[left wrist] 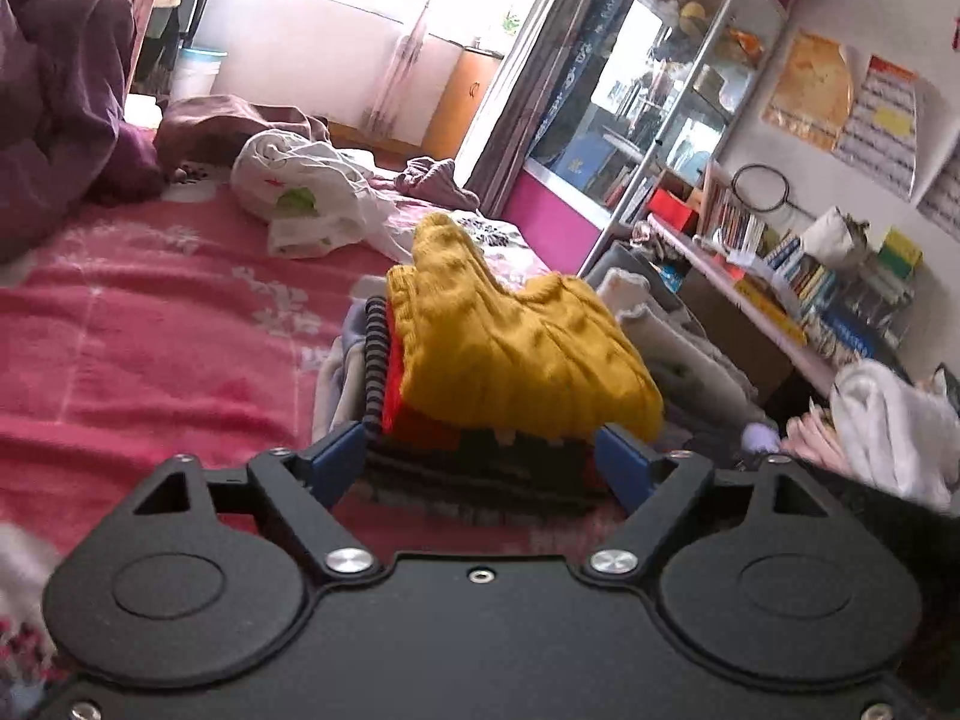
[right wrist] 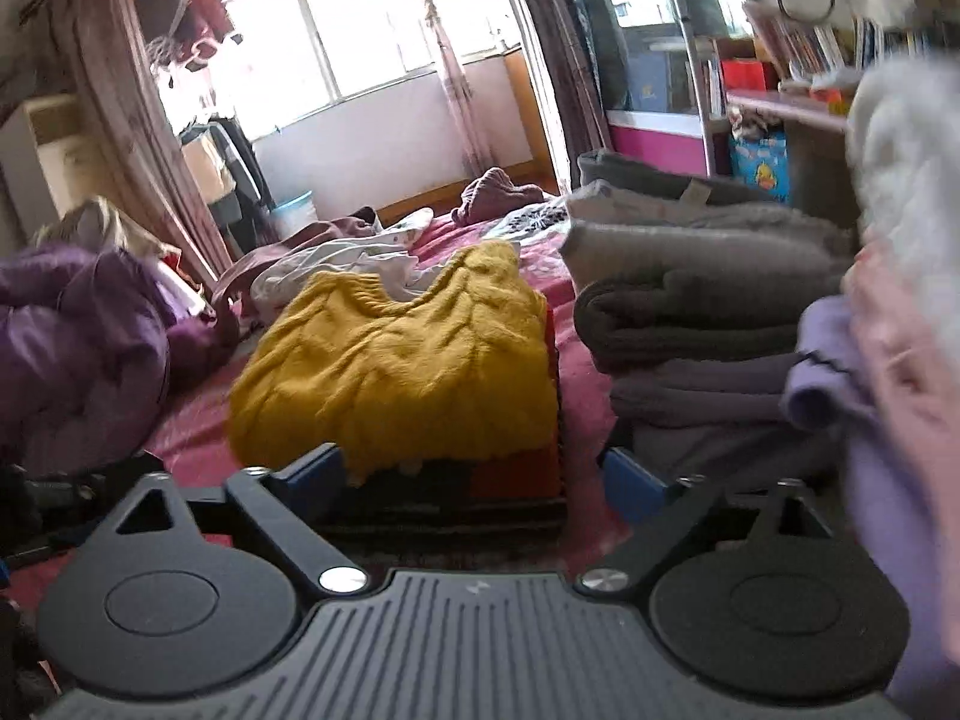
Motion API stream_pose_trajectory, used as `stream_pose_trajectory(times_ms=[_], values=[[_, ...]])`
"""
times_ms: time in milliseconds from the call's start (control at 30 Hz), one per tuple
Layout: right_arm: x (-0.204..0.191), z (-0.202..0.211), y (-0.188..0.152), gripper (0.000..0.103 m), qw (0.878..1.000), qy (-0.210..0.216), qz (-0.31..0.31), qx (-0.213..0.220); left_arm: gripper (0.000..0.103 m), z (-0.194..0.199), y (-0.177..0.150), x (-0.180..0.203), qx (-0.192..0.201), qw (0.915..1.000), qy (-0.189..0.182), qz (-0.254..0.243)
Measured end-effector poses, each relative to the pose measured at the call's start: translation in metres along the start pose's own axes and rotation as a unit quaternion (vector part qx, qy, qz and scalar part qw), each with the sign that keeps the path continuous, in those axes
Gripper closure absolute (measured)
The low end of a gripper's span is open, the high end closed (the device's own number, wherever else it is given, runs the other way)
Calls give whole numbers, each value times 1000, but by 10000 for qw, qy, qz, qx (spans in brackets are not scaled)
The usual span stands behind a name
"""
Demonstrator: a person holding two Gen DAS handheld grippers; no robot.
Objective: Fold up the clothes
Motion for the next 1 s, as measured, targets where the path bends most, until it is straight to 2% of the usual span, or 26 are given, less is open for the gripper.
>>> stream_pose_trajectory(times_ms=[100,233,300,667,900,1000], values=[[-3,33,1,0,9999,-35,108,-27,14,17,-11,15,-36,9998,141,-152],[1,69,-7,0,9997,-55,207,-96,10,39,-22,35,-68,9994,219,-262],[4,84,-11,0,9996,-82,230,-111,3,51,-25,45,-72,9990,291,-320],[7,169,-24,0,9995,-25,302,-34,1,117,-40,95,-41,9967,641,-503],[11,214,-30,0,9993,-53,364,64,0,156,-44,125,7,9912,1091,-748],[12,230,-32,0,9992,-57,374,104,0,171,-48,135,36,9896,1150,-867]])
Point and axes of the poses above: each gripper's, at about its wrist camera, not at the fingertips, and z roughly against the way its jaws point, x to its right, y to its top, the point moved 6 cm from there along -z, roughly the way its jaws point, and after that the axes turned 12 degrees about -y, right-handed, at the moved point
